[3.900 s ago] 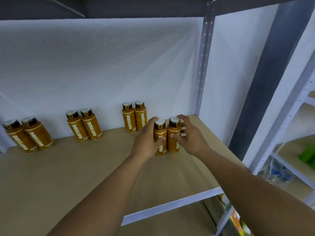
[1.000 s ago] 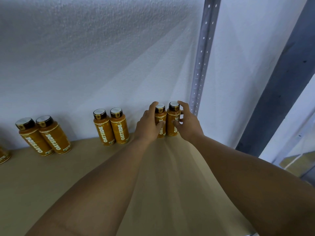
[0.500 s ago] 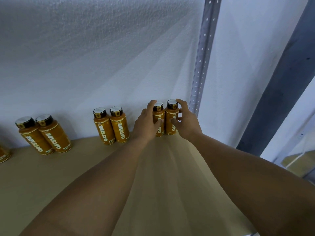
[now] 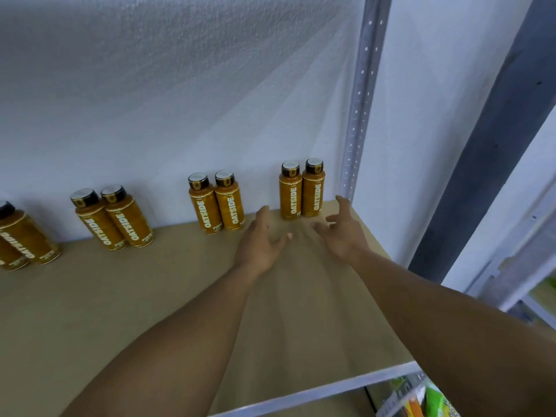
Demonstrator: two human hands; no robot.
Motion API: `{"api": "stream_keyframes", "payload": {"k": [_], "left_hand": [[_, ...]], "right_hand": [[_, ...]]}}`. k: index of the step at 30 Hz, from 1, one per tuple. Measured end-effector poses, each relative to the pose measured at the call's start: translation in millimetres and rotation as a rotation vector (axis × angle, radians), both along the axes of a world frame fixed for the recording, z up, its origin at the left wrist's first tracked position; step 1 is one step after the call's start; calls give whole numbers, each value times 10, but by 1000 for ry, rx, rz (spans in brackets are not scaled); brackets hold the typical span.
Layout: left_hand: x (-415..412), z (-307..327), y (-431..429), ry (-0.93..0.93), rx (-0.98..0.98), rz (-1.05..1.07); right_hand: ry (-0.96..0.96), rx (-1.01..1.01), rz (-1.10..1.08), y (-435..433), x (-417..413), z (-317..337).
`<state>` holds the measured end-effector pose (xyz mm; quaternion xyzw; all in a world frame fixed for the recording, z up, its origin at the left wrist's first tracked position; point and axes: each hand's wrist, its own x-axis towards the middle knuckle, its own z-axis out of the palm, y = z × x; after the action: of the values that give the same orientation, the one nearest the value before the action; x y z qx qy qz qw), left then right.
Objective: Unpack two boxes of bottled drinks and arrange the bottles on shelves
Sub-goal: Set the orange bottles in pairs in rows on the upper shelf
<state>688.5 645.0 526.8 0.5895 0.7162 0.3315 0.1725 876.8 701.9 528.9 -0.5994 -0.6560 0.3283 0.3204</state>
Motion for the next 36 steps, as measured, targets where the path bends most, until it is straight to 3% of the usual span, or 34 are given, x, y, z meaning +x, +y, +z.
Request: {"api": "stream_keyframes", "payload": {"k": [11,16,18,20,24,26,28,31,36], "left_hand": [[-598,-200,-1540,63,-10,-137],[-815,-271,-2234,39,46,-204],[-866,-338,-2495,55,81,-226],[-904,-440,-2766,102,148,-235],[-909,-848,-3297,273,505,-207],[-892,-1132,-3542,359,525,-205],[-862,-1429,-3757,358,471,-175],[-801,-1978,-4042,257,315,-86],[-684,-2776,-4409,-57,-282,64]], "right_hand": [[-33,20,1,-1688,-519,-208],[-113,152,-37,-2476,-673,-364],[-134,302,-48,-2786,-741,-525],[-155,433,-45,-3056,-818,-744],[-188,596,16,-3445,-879,-1150],[-205,673,61,-3574,-881,-1345],[-139,615,111,-3680,-860,-1570],[-124,340,208,-3801,-749,-1992],[-391,-315,493,-3890,-567,-2789]]}}
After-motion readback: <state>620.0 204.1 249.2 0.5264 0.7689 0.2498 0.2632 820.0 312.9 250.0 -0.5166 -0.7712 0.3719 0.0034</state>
